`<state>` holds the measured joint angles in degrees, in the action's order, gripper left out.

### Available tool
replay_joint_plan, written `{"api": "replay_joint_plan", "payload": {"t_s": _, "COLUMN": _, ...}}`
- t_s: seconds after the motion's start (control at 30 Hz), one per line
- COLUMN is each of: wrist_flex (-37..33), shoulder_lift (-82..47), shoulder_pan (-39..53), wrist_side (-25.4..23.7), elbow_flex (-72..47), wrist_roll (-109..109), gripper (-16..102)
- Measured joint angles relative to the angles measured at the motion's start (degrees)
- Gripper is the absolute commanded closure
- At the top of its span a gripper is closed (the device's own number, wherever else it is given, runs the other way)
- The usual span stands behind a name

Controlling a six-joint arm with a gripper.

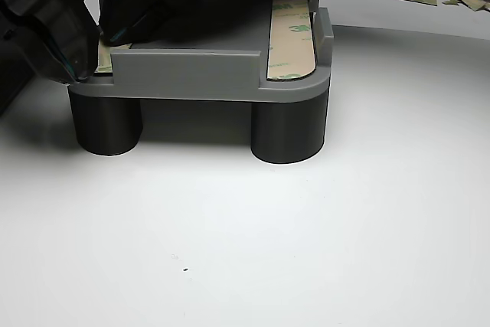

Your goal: Peel off protective film from adhesive tape.

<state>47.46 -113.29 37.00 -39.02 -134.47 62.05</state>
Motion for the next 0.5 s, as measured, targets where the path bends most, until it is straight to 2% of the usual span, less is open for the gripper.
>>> {"api": "replay_joint_plan", "payload": {"t_s": 0.5, "wrist_flex": 0.09, "shoulder_lift": 0.88, "shoulder_pan": 0.00, "wrist_side": 0.00, "elbow_flex": 0.70, "wrist_roll": 0.35, "gripper": 97}}
